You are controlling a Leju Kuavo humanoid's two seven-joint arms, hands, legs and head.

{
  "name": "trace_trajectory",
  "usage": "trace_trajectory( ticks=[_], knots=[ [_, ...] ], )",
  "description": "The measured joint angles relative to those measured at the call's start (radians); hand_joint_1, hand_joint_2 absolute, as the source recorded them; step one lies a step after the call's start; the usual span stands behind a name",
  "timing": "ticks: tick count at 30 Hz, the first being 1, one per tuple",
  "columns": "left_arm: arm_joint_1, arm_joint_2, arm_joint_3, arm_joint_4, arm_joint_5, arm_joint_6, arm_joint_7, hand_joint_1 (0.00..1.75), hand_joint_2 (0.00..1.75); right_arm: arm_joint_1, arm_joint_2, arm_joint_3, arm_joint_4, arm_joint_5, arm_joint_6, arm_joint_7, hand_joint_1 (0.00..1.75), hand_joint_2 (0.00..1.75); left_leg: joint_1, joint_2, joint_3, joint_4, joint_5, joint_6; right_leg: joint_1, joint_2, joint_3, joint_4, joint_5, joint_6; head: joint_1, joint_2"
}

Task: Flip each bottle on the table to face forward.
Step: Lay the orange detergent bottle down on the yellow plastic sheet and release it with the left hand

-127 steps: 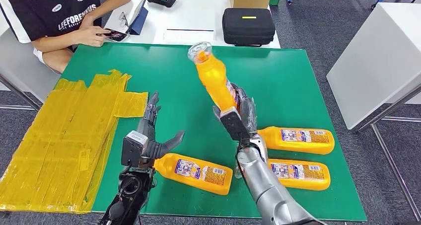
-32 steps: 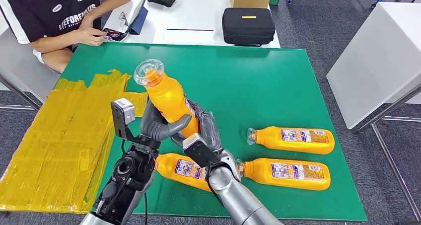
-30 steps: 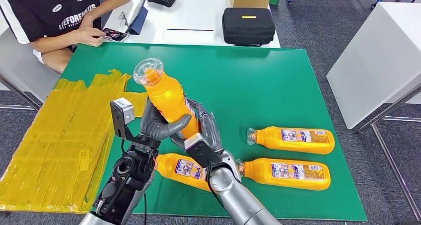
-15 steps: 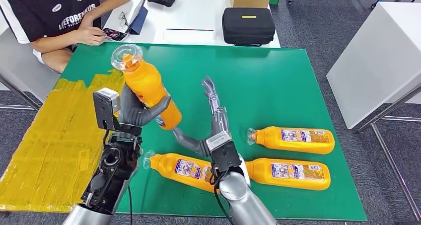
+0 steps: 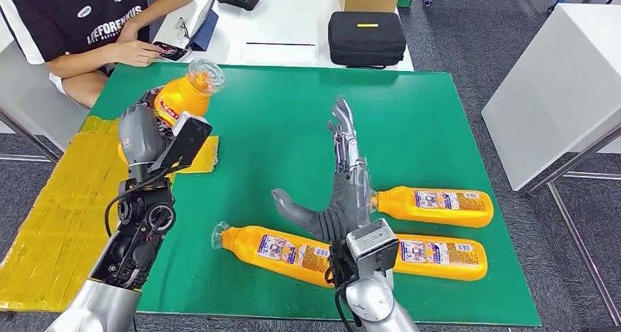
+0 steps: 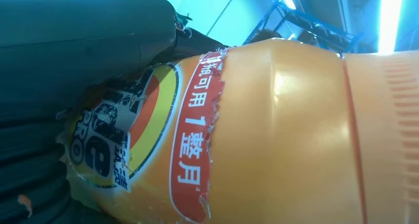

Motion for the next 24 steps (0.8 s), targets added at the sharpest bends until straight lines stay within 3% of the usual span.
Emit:
trace_trajectory(
  ticks=[4, 8, 14, 24],
  knots=[
    [-0.011, 0.010, 0.001, 0.029, -0.051, 0.013, 0.039, 1.75, 1.75, 0.000, -0.005, 0.005, -0.016, 0.001, 0.000, 0.001, 0.00, 1.75, 0.000, 0.000, 0.000, 0.000, 0.000, 0.000, 0.000, 0.000, 0.000, 0.000, 0.000, 0.000, 0.000, 0.000],
    [-0.032, 0.018, 0.014, 0.090, -0.321, 0.039, 0.197, 1.75, 1.75, -0.004, -0.007, 0.014, -0.019, 0.002, -0.003, 0.005, 0.00, 1.75, 0.000, 0.000, 0.000, 0.000, 0.000, 0.000, 0.000, 0.000, 0.000, 0.000, 0.000, 0.000, 0.000, 0.000],
    [-0.075, 0.034, 0.088, 0.257, -0.599, -0.014, 0.336, 1.75, 1.75, -0.017, -0.009, 0.030, -0.019, 0.002, -0.009, 0.014, 0.00, 1.75, 0.001, 0.000, 0.000, 0.000, 0.000, 0.000, 0.000, 0.000, 0.000, 0.000, 0.000, 0.000, 0.000, 0.000],
    [-0.100, 0.060, 0.105, 0.402, -0.644, -0.080, 0.428, 1.75, 1.75, -0.017, -0.011, 0.035, -0.019, 0.005, -0.004, 0.018, 0.00, 1.75, 0.000, 0.000, -0.001, 0.000, 0.000, 0.000, 0.000, 0.000, 0.000, 0.000, 0.000, 0.000, 0.000, 0.000]
  ],
)
